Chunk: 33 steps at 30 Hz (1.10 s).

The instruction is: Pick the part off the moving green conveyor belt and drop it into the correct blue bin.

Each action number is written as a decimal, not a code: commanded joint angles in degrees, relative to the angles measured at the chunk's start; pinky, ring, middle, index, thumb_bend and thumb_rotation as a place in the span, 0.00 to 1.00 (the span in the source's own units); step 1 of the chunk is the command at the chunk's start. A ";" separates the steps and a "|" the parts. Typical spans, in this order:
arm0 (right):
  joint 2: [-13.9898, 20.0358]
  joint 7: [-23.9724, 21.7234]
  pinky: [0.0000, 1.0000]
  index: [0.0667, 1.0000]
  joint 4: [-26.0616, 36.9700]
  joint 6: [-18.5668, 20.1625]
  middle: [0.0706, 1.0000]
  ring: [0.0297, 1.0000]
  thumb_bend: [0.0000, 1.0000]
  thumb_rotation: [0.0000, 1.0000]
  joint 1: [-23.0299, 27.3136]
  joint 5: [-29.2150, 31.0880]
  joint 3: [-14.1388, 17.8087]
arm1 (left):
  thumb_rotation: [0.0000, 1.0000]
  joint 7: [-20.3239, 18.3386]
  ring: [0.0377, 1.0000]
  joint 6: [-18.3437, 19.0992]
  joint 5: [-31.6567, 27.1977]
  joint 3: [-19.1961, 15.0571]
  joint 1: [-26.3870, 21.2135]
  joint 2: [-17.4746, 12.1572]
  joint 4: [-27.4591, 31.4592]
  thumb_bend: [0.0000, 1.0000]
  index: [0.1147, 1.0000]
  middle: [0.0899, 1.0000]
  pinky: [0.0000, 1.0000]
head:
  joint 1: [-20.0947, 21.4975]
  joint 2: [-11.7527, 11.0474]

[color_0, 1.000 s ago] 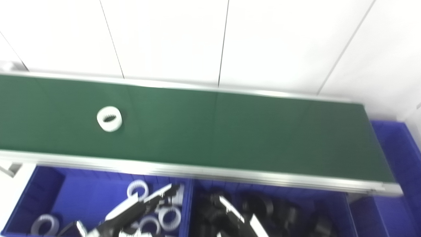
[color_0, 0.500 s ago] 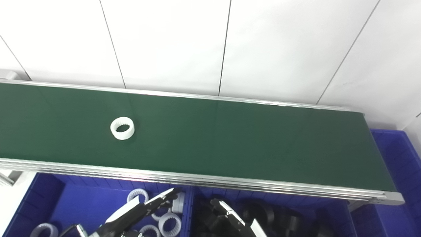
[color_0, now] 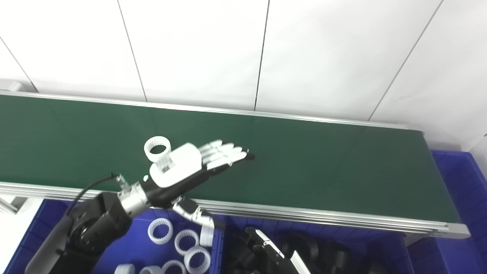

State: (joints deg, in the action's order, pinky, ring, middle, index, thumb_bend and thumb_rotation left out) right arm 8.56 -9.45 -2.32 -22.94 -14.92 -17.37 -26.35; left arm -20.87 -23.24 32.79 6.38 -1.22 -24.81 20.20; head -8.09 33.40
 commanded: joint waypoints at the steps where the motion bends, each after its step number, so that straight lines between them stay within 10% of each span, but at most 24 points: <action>1: -0.54 0.22 0.85 0.93 0.56 -3.30 0.95 0.93 0.41 0.87 0.54 0.71 -0.08 | 0.31 -0.10 0.93 1.43 1.43 -0.71 -3.55 -1.11 2.19 0.62 0.91 0.93 0.94 | -0.07 -0.05; 17: -0.97 0.91 0.87 0.94 0.75 -3.50 0.96 0.94 0.41 0.90 0.72 -0.28 -0.44 | 0.12 -8.90 0.91 5.97 18.74 3.11 -18.41 -4.92 -0.45 0.92 0.85 0.93 0.88 | 0.27 0.22; 33: -1.32 2.17 0.87 0.95 1.73 -3.42 0.96 0.94 0.41 0.93 -1.34 -1.01 -0.61 | 0.14 -9.98 0.99 6.09 31.86 14.12 -29.00 -5.35 -19.10 1.00 0.92 1.00 0.92 | 1.19 1.23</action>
State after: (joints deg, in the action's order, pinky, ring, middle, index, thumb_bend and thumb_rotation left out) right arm 7.79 -7.95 -2.29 -23.03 -15.91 -18.70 -26.84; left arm -33.12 -17.84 63.63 20.59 -27.17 -29.39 1.70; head -6.86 34.72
